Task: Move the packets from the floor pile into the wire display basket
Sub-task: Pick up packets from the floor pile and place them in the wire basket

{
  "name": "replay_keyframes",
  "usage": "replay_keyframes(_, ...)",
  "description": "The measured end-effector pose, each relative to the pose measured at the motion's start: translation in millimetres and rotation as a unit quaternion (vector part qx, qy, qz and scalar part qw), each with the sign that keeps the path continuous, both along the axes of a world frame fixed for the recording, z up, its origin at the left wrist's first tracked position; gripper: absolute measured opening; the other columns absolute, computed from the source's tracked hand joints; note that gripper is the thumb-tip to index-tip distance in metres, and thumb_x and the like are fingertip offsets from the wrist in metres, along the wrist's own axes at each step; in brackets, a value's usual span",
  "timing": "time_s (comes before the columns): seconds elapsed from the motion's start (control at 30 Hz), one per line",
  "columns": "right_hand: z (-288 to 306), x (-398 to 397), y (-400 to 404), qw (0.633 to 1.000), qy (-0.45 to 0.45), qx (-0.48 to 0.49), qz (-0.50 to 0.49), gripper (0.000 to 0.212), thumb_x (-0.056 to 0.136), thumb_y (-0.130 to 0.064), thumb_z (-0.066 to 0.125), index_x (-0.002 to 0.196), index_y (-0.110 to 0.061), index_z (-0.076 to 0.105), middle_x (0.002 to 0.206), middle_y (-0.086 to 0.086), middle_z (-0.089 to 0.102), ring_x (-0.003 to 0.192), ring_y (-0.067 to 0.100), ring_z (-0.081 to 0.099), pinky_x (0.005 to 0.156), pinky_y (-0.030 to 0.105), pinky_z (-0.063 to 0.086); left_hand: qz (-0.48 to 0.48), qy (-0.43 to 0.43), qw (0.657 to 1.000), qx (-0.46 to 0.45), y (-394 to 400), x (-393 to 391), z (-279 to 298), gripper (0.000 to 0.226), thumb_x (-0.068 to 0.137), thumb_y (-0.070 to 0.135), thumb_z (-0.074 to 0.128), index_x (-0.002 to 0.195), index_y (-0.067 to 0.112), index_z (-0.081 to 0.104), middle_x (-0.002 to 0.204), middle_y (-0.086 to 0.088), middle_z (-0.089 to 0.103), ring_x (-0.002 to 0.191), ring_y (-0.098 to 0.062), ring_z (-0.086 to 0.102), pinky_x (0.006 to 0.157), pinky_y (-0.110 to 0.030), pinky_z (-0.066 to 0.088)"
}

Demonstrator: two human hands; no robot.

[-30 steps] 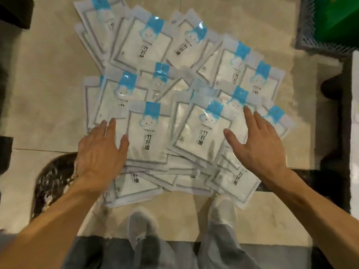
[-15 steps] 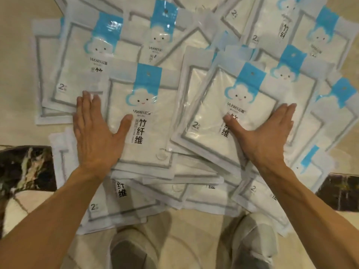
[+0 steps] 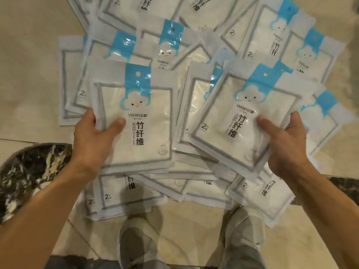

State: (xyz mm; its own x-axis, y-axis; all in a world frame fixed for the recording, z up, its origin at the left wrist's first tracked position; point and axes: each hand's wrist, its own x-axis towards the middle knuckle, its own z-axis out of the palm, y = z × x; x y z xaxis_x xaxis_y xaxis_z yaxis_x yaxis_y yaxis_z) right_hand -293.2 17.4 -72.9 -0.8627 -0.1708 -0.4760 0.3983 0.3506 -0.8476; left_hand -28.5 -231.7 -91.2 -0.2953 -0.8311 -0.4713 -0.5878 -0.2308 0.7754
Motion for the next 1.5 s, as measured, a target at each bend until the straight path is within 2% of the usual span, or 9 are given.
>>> replay_keyframes(0.07,24,-1,-1,0.999,-0.038,-0.011,0.034,0.031,0.089,0.004,0.073,0.109,-0.017,0.063,0.098,-0.001,0.080,0.093,0.019,0.077,0.079,0.036,0.063,0.013,0.040,0.998,0.040,0,5,23,0.027,0.092,0.011,0.073,0.112,0.028,0.066,0.095,0.019,0.077,0.091,-0.003,0.074,0.072,-0.020,0.060)
replay_keyframes(0.27,117,-8,-16,0.988,-0.102,-0.015,0.117,0.049,0.077,-0.010,0.078,0.124,-0.006,0.066,0.110,0.011,0.078,0.099,0.033,0.076,0.084,0.046,0.063,0.066,0.072,0.992,0.084,-7,15,114,0.042,0.085,0.009,0.075,0.126,0.014,0.065,0.099,0.011,0.078,0.091,-0.009,0.076,0.065,-0.021,0.060)
replay_keyframes(0.43,223,-18,-46,0.975,-0.122,-0.025,0.182,0.041,0.075,-0.009,0.076,0.115,-0.006,0.069,0.105,0.011,0.079,0.094,0.027,0.077,0.075,0.034,0.063,0.109,0.101,0.982,0.116,-18,18,216,0.049,0.075,0.016,0.077,0.122,0.010,0.068,0.105,-0.004,0.079,0.094,-0.021,0.077,0.070,-0.035,0.064)
replay_keyframes(0.6,362,-17,-91,0.960,-0.133,-0.034,0.244,0.030,0.086,-0.003,0.071,0.114,-0.012,0.069,0.108,0.013,0.078,0.097,0.033,0.077,0.083,0.047,0.063,0.154,0.119,0.974,0.120,-37,27,349,0.040,0.069,0.021,0.077,0.108,0.024,0.071,0.101,-0.001,0.079,0.089,-0.020,0.077,0.076,-0.044,0.061)
replay_keyframes(0.7,457,-11,-123,0.954,-0.114,-0.039,0.276,0.035,0.086,-0.005,0.072,0.119,-0.013,0.066,0.112,0.012,0.078,0.102,0.035,0.075,0.091,0.053,0.059,0.172,0.133,0.970,0.109,-52,40,436,0.041,0.068,0.020,0.080,0.108,0.021,0.072,0.102,-0.004,0.079,0.092,-0.024,0.077,0.078,-0.047,0.062)
replay_keyframes(1.07,767,71,-208,0.914,-0.050,-0.089,0.393,0.029,0.088,0.001,0.072,0.115,-0.009,0.069,0.107,0.013,0.078,0.096,0.032,0.077,0.087,0.048,0.062,0.250,0.199,0.948,0.016,-69,159,764,0.040,0.073,0.019,0.081,0.112,0.017,0.071,0.103,-0.007,0.079,0.094,-0.028,0.077,0.088,-0.053,0.058)
replay_keyframes(1.17,824,106,-213,0.894,-0.048,-0.105,0.432,0.032,0.088,-0.001,0.073,0.120,-0.004,0.068,0.110,0.018,0.077,0.099,0.037,0.075,0.090,0.047,0.059,0.283,0.205,0.937,-0.023,-48,204,831,0.035,0.077,0.014,0.080,0.111,0.013,0.071,0.103,-0.010,0.079,0.093,-0.031,0.077,0.092,-0.057,0.056)
replay_keyframes(1.37,924,172,-216,0.850,-0.053,-0.157,0.500,0.031,0.090,0.000,0.071,0.120,-0.004,0.068,0.104,0.014,0.079,0.089,0.029,0.078,0.065,0.033,0.062,0.324,0.203,0.919,-0.099,17,278,933,0.039,0.081,0.014,0.078,0.119,0.010,0.069,0.107,-0.012,0.078,0.098,-0.035,0.075,0.090,-0.057,0.057)
replay_keyframes(1.5,967,203,-218,0.806,-0.057,-0.190,0.558,0.033,0.092,0.000,0.069,0.124,-0.007,0.067,0.106,0.015,0.078,0.091,0.031,0.077,0.069,0.039,0.064,0.374,0.213,0.893,-0.130,70,307,976,0.039,0.079,0.019,0.081,0.115,0.011,0.071,0.103,-0.012,0.078,0.094,-0.034,0.076,0.092,-0.058,0.056)
